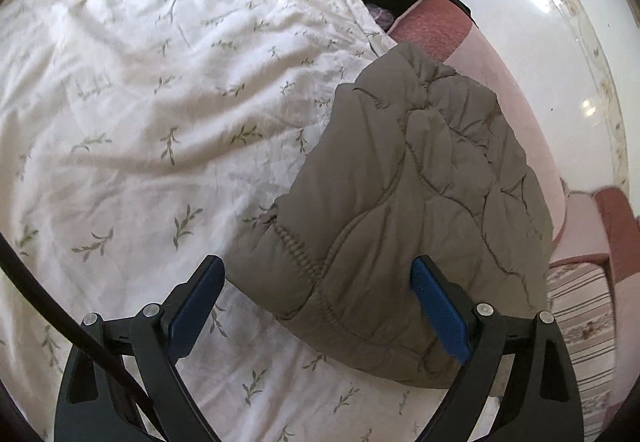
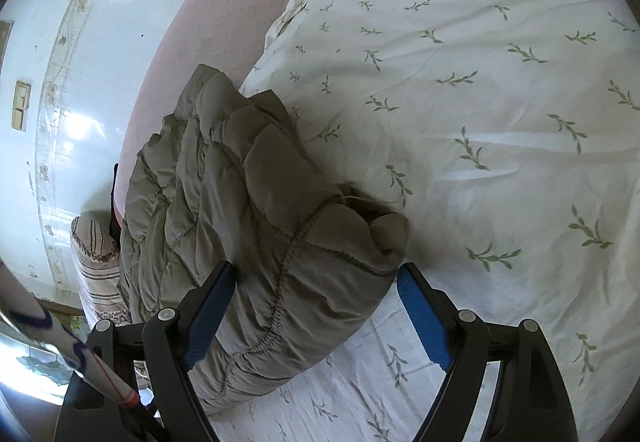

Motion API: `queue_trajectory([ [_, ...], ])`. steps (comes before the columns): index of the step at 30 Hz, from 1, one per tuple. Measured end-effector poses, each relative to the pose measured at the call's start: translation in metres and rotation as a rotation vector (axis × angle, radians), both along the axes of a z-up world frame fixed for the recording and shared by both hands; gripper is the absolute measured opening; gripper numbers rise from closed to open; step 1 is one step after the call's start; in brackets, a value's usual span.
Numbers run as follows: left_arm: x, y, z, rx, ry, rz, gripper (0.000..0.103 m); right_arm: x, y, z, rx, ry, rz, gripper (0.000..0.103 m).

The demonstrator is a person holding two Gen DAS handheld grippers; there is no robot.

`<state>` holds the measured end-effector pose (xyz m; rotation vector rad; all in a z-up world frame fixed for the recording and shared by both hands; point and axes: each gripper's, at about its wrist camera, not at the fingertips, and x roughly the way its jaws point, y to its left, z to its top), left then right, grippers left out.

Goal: Fold large clothes

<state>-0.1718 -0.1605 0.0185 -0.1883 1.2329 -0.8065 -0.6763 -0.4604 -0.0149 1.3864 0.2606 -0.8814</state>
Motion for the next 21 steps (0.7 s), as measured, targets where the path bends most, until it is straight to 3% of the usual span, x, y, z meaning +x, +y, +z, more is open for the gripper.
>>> queue_trajectory([
  [8, 0.006, -0.009, -0.018, -0.063, 0.074, -0.006, 0.094, 0.009, -0.005, -0.007, -0.008, 0.000, -0.009, 0.090],
  [11, 0.004, -0.013, -0.018, -0.082, 0.048, 0.004, 0.094, 0.013, -0.008, -0.009, -0.022, -0.008, -0.010, 0.090],
  [13, 0.002, -0.017, -0.017, -0.076, 0.013, 0.001, 0.094, 0.016, -0.011, -0.010, -0.031, -0.018, -0.006, 0.086],
  [14, 0.001, -0.018, -0.016, -0.070, -0.003, 0.001, 0.092, 0.018, -0.012, -0.010, -0.039, -0.017, -0.002, 0.076],
  [17, -0.009, -0.024, -0.004, -0.016, -0.127, -0.026, 0.072, 0.028, -0.011, 0.006, -0.111, 0.093, 0.037, 0.055],
  [18, -0.018, -0.028, 0.005, 0.017, -0.212, -0.038, 0.063, 0.034, -0.009, 0.015, -0.153, 0.148, 0.054, 0.050],
  [21, -0.042, -0.038, 0.022, 0.105, -0.429, -0.067, 0.052, 0.056, 0.004, 0.042, -0.298, 0.326, 0.096, 0.043],
])
